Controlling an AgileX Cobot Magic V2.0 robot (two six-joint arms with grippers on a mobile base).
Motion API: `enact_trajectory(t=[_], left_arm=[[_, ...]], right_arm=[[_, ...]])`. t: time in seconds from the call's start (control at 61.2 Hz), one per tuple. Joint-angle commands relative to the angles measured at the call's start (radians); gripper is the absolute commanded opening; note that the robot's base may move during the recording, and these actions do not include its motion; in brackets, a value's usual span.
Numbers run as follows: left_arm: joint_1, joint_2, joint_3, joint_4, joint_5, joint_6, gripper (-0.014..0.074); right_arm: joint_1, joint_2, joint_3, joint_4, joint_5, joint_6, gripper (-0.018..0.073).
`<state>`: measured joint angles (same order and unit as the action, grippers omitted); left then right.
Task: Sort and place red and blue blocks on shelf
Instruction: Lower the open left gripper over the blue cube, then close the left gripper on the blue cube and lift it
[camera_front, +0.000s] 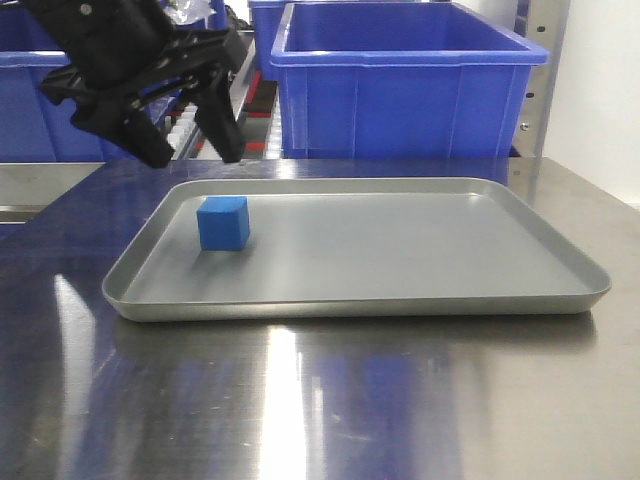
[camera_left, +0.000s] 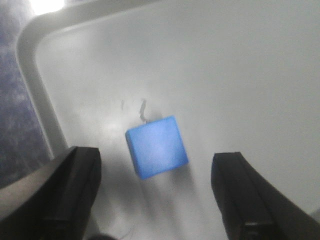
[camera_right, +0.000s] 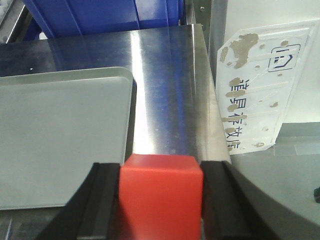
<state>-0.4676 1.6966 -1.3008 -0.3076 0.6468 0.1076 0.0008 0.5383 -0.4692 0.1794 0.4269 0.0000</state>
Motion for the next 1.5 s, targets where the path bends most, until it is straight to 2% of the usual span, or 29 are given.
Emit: enact_trajectory(t=[0.0,0.212,0.376,0.507,0.605,0.687,0.785,1.112,1.487], left_arm=[[-0.005,-0.028,-0.049,-0.013,-0.055,-0.016,0.0528],[-0.024,-0.017,-0.06,0.01,-0.056,-0.017,0.0531],[-0.041,-0.001,-0.062,0.03,-0.06,-0.017,0.0578],[-0.052,0.013,-0.062,0.038,-0.067,-0.023,0.0582],[-0.052,0.016,-0.062,0.066,-0.082,-0.065,0.0582],[-0.052,0.016,-0.062,0.137,-0.091,-0.154,0.0582],[-0.052,0.016,-0.062,0.188,-0.094,-0.185,0.0581],[-0.056,0.049,-0.062,0.186,-0.09,-0.232,0.058],[-0.074,0.101,-0.064,0.16,-0.115,-0.237,0.058]], right_arm=[[-0.004,0.0,-0.03,0.006,-0.078,-0.008,0.0058],[-0.004,0.0,-0.03,0.006,-0.078,-0.008,0.0058],[-0.004,0.0,-0.03,0.006,-0.078,-0.008,0.0058],[-0.004,0.0,-0.03,0.006,-0.078,-0.008,0.0058],[-0.004,0.0,-0.03,0.006,-0.078,-0.008,0.0058],[-0.004,0.0,-0.03,0.006,-0.078,-0.008,0.0058],[-0.004,0.0,-0.03,0.006,-0.078,-0.008,0.0058],[-0.004,0.0,-0.03,0.006,-0.078,-0.008,0.0058],[-0.004,0.0,-0.03,0.006,-0.078,-0.008,0.0058]])
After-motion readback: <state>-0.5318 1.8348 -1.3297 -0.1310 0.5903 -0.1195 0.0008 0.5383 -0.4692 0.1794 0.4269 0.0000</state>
